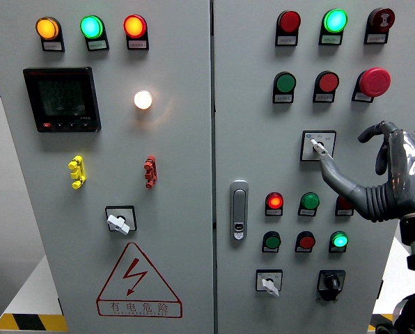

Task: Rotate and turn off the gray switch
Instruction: 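Move the right hand up to the white rotary switch knob, then close the right hand's fingers around the white knob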

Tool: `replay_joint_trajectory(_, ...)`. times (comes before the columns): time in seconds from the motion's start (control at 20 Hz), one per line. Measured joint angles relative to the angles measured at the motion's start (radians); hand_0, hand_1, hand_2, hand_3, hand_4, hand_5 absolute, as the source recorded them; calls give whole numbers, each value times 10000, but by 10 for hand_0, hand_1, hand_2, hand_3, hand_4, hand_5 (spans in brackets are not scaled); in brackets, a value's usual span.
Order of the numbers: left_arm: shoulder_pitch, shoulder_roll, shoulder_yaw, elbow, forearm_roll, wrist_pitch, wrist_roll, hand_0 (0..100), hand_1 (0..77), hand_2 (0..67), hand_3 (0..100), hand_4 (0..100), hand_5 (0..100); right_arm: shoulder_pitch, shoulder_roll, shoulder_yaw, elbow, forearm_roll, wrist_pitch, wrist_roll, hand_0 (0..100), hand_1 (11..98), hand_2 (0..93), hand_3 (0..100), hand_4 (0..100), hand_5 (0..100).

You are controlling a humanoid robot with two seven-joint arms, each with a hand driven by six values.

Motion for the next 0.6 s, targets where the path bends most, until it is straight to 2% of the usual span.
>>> replay_joint_trajectory(0.25, 0, 0, -1, 0, 0, 0, 0, 882, 0, 133, 188, 82, 109, 163, 0, -67, -325, 226, -10, -202, 0, 317, 653, 953, 1000, 926)
replay_joint_trajectory(0.6, 0, 0, -4, 0, 0, 0, 0, 883, 0, 132, 187, 81, 109, 555, 0, -329, -974, 276, -79, -245, 0, 316, 660, 956, 1000, 928)
